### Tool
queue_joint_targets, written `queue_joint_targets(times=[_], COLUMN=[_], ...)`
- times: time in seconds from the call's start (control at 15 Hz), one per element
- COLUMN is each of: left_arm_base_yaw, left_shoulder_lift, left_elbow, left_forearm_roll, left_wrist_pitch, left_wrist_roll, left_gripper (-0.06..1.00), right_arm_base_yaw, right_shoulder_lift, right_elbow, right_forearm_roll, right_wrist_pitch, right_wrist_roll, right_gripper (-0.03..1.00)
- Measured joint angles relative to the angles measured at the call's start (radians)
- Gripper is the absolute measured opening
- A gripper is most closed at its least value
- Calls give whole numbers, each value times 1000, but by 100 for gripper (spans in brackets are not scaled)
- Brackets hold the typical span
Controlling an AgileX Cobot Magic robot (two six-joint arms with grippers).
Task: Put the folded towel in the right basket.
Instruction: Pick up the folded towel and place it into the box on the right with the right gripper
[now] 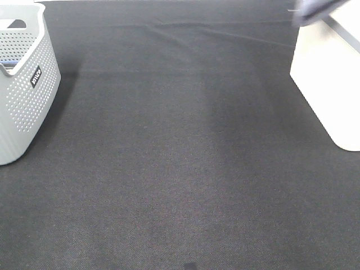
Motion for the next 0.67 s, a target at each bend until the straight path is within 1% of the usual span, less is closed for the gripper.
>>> queue_joint_targets(times=[0.13, 0.33, 0.53, 0.6, 0.67], left_arm_base_yaw=[0, 0, 0, 0, 0], left_shoulder_lift=[0, 0, 0, 0, 0], left_elbow=[0, 0, 0, 0, 0], left_forearm_roll=[0, 0, 0, 0, 0], left_wrist_pitch=[0, 0, 0, 0, 0], left_wrist_roll=[0, 0, 0, 0, 0], left_gripper=[97, 97, 97, 97, 97], right_arm_base_yaw=[-84, -162, -183, -183, -184], right_shoulder_lift=[-6, 9, 101, 101, 136], right_elbow=[0, 0, 0, 0, 0], right_forearm_roll=[3, 48, 89, 89, 106], right_wrist_pitch=[8, 23, 94, 94, 118], right_wrist_roll=[15, 25, 25, 25, 25], right_gripper=[9, 9, 9, 9, 9])
